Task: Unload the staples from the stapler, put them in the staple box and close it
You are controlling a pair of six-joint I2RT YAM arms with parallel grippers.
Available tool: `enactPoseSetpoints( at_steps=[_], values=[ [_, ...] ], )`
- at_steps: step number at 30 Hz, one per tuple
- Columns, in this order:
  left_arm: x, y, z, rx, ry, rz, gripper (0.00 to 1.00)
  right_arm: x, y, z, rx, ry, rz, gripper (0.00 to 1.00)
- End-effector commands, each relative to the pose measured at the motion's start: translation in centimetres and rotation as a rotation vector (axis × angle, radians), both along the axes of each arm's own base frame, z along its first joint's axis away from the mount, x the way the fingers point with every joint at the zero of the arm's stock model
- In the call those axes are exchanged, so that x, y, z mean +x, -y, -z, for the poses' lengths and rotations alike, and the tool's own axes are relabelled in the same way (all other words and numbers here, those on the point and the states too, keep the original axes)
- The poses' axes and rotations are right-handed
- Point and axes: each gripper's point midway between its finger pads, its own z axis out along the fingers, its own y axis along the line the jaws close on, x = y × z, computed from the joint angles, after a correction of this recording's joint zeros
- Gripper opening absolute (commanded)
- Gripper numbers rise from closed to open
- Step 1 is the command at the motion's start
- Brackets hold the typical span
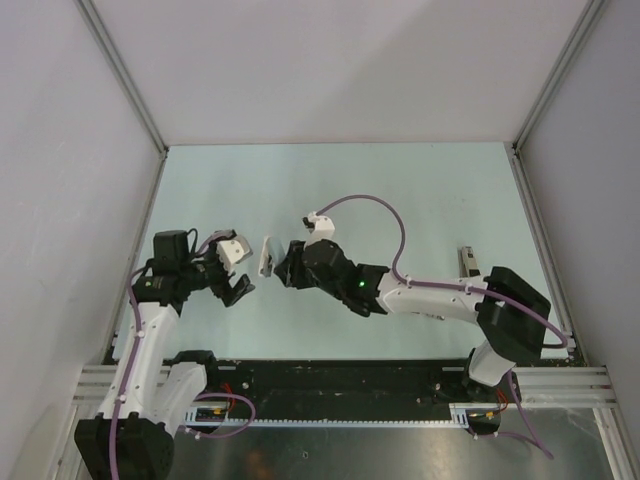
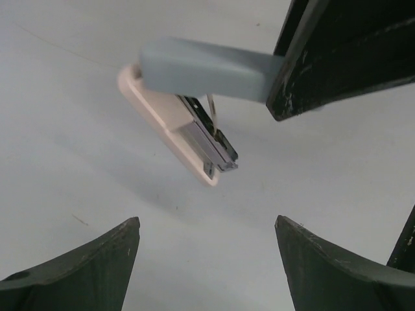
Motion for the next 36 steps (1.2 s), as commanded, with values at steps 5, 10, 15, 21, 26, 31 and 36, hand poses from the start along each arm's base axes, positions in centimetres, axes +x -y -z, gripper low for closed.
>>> enactPoseSetpoints(
  at_steps=[5,10,15,21,26,31,36],
  values=[
    [-1.3,1.0,0.7,-0.03,-0.035,0.07,0.9,0.2,0.3,-6.6,0.156,0.074,0.022,0.0],
    [-1.2,1.0,0.8,-0.022,-0.027,0.084,0.88,-1.0,-0.3,-8.1,0.213,0.059,-0.014,0.0],
    [-0.9,0.8,1.1,-0.002,-0.026,0.091,0.85,-2.6,-1.0,-8.5,0.244,0.026,-0.054,0.0],
    [-0.9,0.7,1.4,0.008,-0.016,0.104,0.77,-4.2,-1.6,-9.1,0.272,0.006,-0.094,0.0],
    [-0.9,0.3,1.9,0.047,0.003,0.11,0.56,-4.5,-1.6,-9.3,0.278,-0.002,-0.099,0.0],
    [-0.9,-0.2,2.0,0.089,0.044,0.112,0.47,-4.8,-1.8,-8.9,0.272,-0.018,-0.112,0.0],
    [-0.5,-0.5,1.2,0.109,0.09,0.099,0.35,-5.3,-2.3,-8.1,0.269,-0.048,-0.137,0.0]
  ],
)
